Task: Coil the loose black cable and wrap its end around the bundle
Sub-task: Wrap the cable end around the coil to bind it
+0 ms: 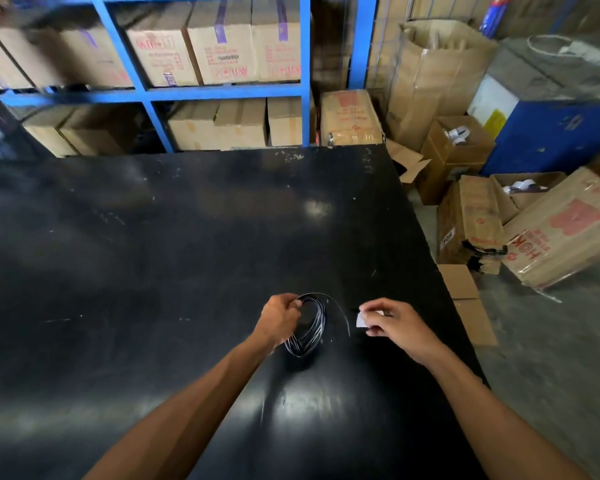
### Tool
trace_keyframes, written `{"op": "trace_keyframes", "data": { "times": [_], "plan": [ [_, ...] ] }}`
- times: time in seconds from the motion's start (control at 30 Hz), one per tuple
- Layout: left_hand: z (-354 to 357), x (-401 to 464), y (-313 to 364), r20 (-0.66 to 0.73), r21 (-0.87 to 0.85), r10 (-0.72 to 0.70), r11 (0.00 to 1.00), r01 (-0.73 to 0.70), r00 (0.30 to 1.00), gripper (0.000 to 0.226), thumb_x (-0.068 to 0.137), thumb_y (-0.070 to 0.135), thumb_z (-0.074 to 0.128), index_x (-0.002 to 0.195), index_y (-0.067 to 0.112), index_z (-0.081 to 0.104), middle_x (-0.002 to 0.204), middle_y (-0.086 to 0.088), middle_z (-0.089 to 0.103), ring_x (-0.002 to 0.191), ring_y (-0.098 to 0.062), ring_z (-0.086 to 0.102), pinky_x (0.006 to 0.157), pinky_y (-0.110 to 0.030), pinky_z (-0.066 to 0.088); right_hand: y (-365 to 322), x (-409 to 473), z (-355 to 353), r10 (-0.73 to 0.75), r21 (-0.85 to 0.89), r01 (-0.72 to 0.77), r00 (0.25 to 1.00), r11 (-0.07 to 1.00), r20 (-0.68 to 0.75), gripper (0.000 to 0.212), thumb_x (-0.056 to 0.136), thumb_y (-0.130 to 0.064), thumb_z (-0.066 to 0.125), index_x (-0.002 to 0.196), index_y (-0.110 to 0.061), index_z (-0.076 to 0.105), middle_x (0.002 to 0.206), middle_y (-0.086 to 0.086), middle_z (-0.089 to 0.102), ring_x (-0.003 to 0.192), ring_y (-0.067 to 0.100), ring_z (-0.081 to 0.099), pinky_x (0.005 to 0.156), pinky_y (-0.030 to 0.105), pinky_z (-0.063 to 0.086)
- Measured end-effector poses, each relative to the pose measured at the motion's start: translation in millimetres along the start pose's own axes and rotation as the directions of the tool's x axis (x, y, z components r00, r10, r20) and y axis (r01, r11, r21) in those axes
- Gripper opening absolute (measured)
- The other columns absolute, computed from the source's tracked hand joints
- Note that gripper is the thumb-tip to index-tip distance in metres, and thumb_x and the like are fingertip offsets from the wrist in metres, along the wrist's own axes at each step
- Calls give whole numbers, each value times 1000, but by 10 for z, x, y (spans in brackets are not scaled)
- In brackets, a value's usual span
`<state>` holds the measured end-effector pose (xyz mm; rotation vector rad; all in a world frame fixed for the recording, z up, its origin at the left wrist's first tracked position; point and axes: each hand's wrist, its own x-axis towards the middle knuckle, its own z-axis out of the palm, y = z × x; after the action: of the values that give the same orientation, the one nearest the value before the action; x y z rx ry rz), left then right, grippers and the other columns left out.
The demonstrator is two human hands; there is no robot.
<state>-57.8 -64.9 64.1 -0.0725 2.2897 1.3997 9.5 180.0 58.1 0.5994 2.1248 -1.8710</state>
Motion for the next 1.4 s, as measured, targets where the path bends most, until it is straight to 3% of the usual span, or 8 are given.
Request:
{"op": "trace_keyframes", "data": {
  "times": [0.13,0.47,0.9,1.0,1.1,1.2,1.3,1.4],
  "plan": [
    [-34,-154,71,6,-61,18,998,-18,1000,32,100,11,45,74,17,60,60,3,51,56,-13,46,47,-20,37,-236,-250,87,-89,243,60,990,968,107,15,86,-8,80,100,-11,77,90,11,77,84,20,76,74,25,59],
    [111,-651,281,25,-194,60,980,-54,998,33,101,16,45,80,8,70,62,2,58,54,-9,48,56,-23,39,-436,-621,440,-211,309,172,972,935,98,28,87,6,68,104,-11,81,104,20,77,100,29,76,85,30,61],
    [20,-879,469,-23,-329,147,933,-146,989,34,101,18,50,80,18,77,55,9,58,53,-3,51,52,-16,43,-685,-731,750,-242,186,268,958,945,-151,8,79,4,83,84,-1,78,85,17,78,79,25,80,69,30,64],
    [7,-845,489,-25,-291,105,951,-108,994,31,100,15,49,85,12,76,56,5,56,49,-5,46,49,-21,39,-725,-750,761,-257,204,263,965,943,-58,8,83,-6,80,89,-11,82,93,12,80,89,20,79,74,25,62],
    [-55,-780,502,-39,-333,23,942,-35,999,30,99,13,49,86,8,76,56,3,52,50,-7,43,50,-20,36,-743,-798,711,-327,81,321,942,944,76,28,75,-18,82,96,-36,82,99,-6,82,96,5,75,80,13,56],
    [-76,-779,529,-4,-242,53,969,-52,999,31,100,16,50,87,6,76,51,6,50,47,-6,40,45,-16,33,-691,-746,702,-382,-41,381,924,924,-13,34,80,-13,81,93,-44,81,92,-12,82,92,4,76,80,17,58],
    [-44,-803,594,27,-168,92,982,-87,995,32,98,13,47,81,5,72,53,5,51,43,-4,40,44,-18,31,-637,-689,727,-461,-216,432,880,876,-110,31,88,-10,77,117,-19,77,90,-12,79,85,2,76,69,19,61],
    [-45,-815,652,30,-154,82,985,-76,996,32,97,11,48,72,12,68,50,7,49,41,-4,38,42,-19,30,-627,-717,736,-634,-499,527,771,688,-59,35,95,-8,69,130,-7,68,102,-2,73,86,6,75,73,21,62]
  ]
}}
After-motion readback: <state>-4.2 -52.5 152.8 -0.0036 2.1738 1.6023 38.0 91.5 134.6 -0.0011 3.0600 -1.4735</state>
